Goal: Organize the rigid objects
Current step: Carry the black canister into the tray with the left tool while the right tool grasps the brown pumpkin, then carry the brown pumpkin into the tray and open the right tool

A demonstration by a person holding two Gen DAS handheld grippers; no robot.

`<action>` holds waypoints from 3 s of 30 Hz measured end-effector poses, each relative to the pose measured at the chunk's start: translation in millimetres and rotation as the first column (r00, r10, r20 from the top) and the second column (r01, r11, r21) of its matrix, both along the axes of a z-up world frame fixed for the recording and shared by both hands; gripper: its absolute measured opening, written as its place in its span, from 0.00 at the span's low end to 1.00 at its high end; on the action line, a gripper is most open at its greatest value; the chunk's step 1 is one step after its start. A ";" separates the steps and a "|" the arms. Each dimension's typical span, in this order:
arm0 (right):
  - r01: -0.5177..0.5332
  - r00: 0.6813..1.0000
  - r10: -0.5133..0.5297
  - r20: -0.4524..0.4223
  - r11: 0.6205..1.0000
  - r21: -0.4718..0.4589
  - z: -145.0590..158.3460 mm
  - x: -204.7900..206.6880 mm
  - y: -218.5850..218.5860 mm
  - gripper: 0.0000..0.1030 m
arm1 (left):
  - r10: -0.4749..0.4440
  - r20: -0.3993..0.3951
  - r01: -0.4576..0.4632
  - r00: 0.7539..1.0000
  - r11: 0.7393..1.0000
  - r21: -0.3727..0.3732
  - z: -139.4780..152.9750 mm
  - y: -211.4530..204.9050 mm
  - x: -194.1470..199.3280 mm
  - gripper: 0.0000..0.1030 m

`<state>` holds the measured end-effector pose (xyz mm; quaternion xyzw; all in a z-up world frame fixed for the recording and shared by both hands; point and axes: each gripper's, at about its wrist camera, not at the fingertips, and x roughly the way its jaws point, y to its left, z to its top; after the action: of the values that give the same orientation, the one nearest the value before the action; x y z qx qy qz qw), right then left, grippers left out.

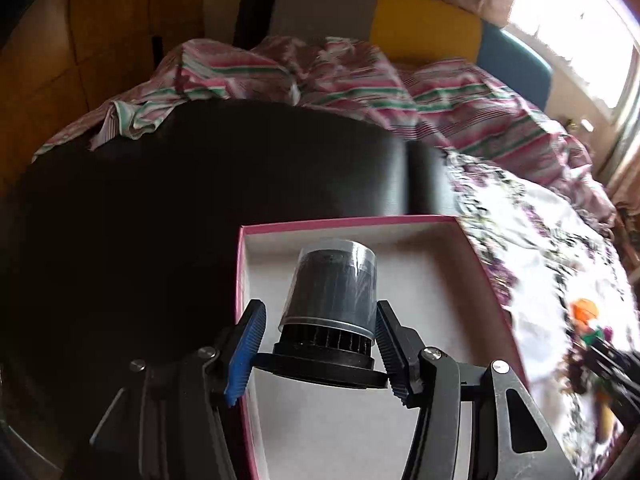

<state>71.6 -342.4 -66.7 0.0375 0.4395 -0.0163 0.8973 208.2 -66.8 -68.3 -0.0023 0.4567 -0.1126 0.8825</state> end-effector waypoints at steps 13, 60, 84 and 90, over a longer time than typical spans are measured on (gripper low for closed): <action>-0.004 1.000 0.004 -0.007 0.999 -0.032 -4.7 2.6 1.8 0.23 | 0.014 0.060 -0.017 0.998 0.999 0.041 5.4 3.4 -27.3 0.75; -0.155 0.911 0.298 0.285 0.888 -0.434 48.6 -38.1 123.5 0.23 | 0.139 0.079 -0.142 0.987 0.989 0.039 28.4 65.1 -176.5 0.75; -0.286 0.953 0.292 0.079 0.955 -0.082 22.9 50.0 201.6 0.23 | 0.195 0.169 -0.204 0.966 0.978 0.038 47.7 96.4 -187.2 0.75; -0.292 0.956 0.293 -0.001 0.953 -0.084 -6.6 73.6 224.9 0.23 | 0.188 0.168 -0.195 0.968 0.980 0.030 47.7 98.7 -185.2 0.75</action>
<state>145.2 -117.5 -73.3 -0.0654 0.4338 0.0989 0.8932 23.1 31.9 -20.6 -0.0167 0.3824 -0.0162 0.9237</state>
